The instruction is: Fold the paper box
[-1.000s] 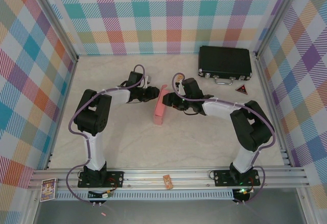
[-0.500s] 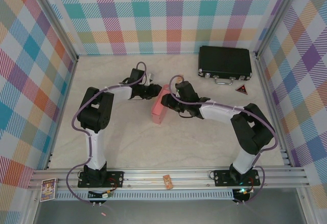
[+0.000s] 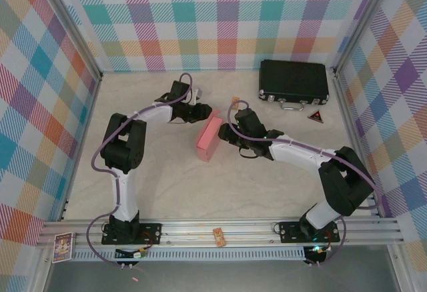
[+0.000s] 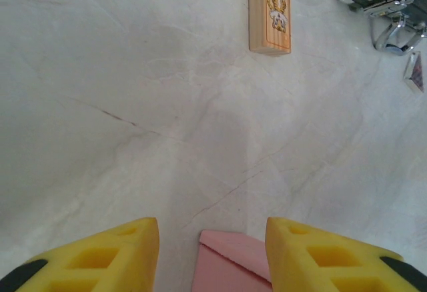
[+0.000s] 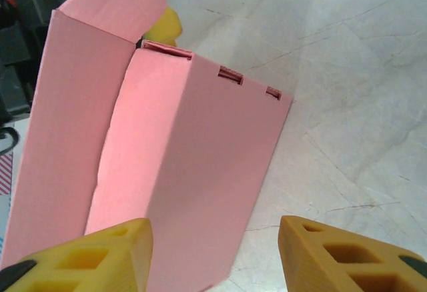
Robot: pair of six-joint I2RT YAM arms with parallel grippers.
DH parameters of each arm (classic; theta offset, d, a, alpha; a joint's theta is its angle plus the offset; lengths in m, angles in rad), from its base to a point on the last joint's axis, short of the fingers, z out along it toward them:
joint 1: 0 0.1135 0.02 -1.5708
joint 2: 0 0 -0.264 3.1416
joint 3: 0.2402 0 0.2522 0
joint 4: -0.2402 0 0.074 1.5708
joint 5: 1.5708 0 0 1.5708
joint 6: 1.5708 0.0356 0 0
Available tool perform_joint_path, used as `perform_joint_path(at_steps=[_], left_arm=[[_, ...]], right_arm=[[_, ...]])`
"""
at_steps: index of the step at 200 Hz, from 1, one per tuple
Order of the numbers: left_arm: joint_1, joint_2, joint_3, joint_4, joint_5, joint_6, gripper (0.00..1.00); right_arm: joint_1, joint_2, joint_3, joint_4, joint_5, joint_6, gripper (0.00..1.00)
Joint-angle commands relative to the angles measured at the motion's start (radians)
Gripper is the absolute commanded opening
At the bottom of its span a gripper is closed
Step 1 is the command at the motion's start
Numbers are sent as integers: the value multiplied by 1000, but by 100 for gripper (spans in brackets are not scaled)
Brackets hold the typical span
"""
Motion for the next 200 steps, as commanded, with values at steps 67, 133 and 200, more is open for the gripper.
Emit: perform_joint_path(at_steps=[67, 133, 200], left_arm=[[15, -345, -75, -199, -274, 101, 60], [-144, -460, -45, -423, -377, 186, 100], [-271, -240, 139, -597, -496, 290, 100]], right_arm=[[-179, -86, 3, -69, -195, -264, 53], [-342, -149, -32, -129, -290, -362, 54], [-405, -222, -94, -146, -318, -366, 54]])
